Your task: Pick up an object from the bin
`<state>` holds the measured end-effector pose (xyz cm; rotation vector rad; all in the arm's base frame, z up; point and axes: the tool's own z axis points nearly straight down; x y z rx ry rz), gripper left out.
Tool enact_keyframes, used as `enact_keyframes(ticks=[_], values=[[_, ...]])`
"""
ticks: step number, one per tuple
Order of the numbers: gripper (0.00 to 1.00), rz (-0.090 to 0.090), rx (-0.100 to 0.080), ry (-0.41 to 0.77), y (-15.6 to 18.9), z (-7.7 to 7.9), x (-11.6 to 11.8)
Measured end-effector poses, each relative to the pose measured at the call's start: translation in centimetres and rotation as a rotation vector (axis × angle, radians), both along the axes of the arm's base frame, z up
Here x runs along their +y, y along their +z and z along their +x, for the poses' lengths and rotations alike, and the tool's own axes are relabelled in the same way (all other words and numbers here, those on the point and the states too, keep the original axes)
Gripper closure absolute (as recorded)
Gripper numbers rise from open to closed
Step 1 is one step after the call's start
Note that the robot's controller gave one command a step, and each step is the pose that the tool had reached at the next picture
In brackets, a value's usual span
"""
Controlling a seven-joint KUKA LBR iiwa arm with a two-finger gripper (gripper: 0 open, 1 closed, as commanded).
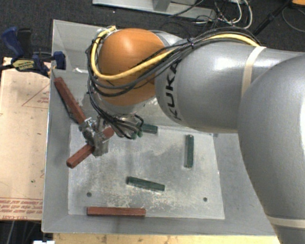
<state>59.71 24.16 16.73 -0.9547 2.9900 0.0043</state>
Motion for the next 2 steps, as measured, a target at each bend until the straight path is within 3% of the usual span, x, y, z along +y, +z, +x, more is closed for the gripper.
enact_keyframes(ticks=[1, 2], values=[[1.00, 0.000, -0.001, -0.011, 6.60, 1.09, -0.91], [1.00, 0.000, -0.001, -0.011, 6.59, 1.09, -0.91]])
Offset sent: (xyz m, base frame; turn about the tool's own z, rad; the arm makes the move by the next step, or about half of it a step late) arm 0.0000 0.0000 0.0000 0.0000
